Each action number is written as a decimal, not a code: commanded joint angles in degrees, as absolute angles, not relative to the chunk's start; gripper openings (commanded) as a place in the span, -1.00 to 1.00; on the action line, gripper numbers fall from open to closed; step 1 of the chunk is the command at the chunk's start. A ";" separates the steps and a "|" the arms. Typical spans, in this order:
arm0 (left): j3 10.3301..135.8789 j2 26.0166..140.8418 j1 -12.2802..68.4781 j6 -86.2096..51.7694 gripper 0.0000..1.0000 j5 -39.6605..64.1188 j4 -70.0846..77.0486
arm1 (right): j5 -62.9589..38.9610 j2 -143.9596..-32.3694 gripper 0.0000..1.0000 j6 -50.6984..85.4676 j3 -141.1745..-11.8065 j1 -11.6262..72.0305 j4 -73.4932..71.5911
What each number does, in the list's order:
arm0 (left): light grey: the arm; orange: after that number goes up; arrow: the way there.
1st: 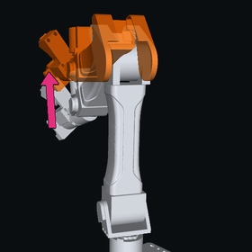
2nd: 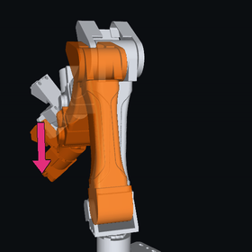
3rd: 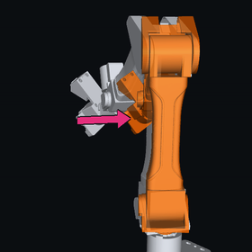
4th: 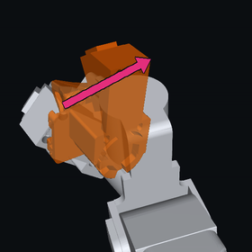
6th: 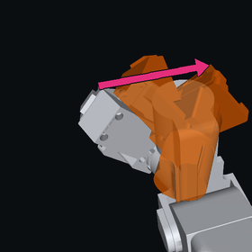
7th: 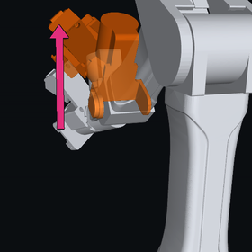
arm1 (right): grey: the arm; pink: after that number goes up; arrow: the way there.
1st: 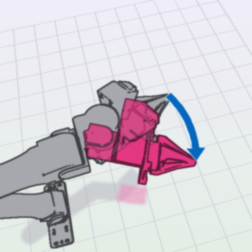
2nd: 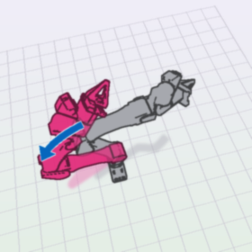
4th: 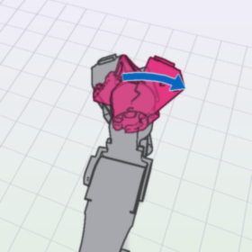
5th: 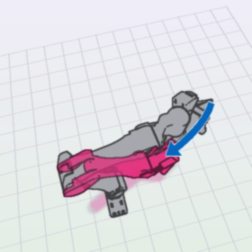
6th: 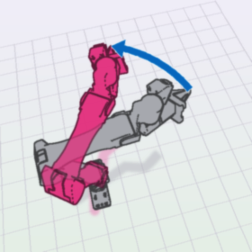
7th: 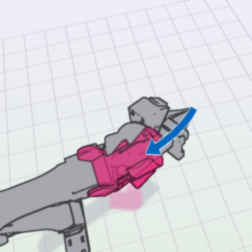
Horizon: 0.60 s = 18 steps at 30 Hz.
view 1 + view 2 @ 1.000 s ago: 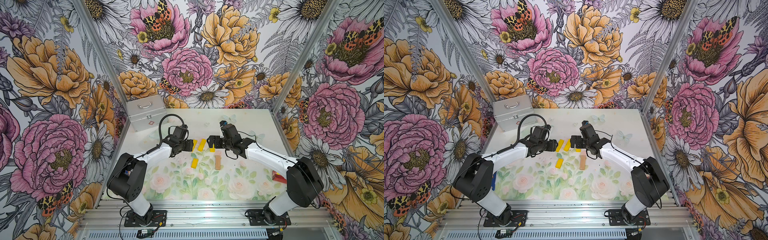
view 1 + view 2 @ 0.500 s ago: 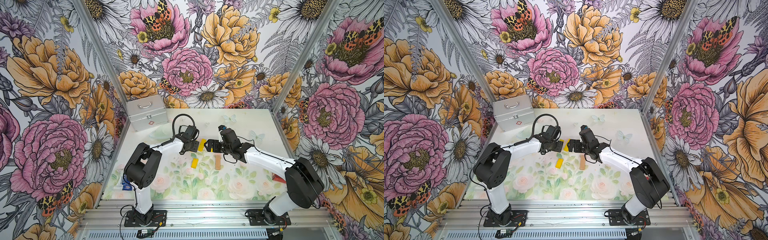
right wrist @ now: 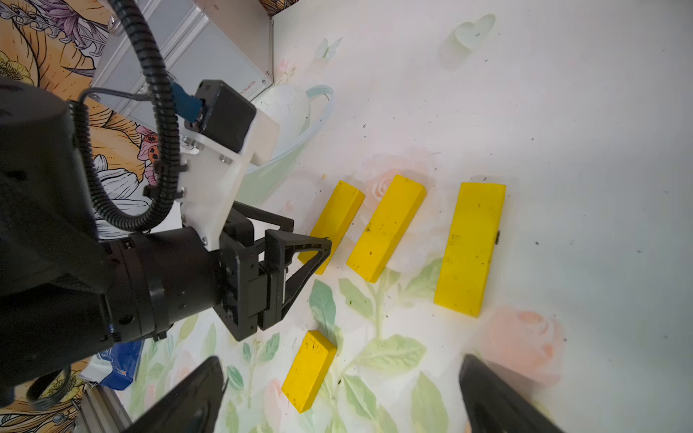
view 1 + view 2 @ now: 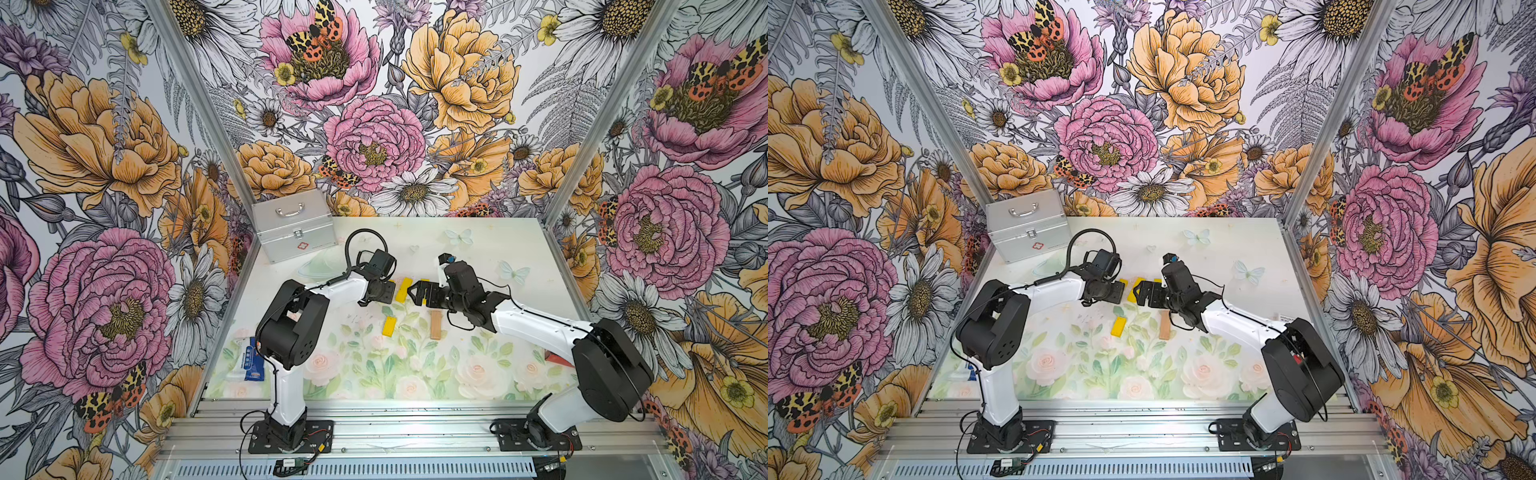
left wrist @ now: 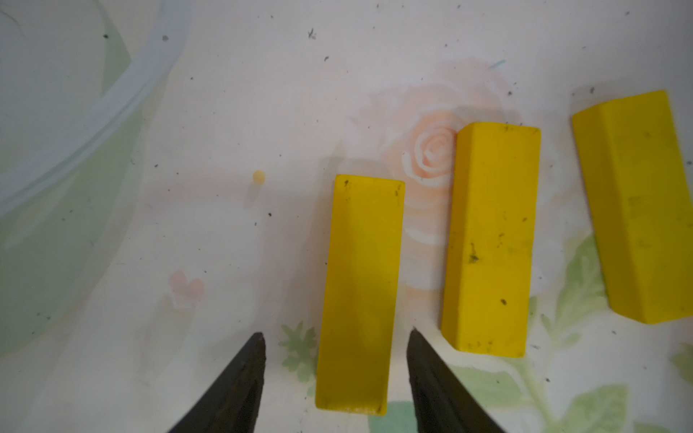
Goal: Assemble the letter k with building blocks
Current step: Move the building block to the center of the board.
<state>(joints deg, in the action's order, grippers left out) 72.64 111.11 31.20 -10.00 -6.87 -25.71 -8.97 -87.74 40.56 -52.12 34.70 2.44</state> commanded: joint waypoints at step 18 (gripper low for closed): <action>77.49 116.21 30.26 -8.97 -0.30 -3.52 -28.20 | -9.33 -85.17 0.99 40.43 -51.08 34.54 0.87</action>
<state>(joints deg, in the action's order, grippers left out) 76.27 115.37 30.83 -9.13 -5.02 -26.87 -9.15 -86.50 40.53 -51.88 34.70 2.24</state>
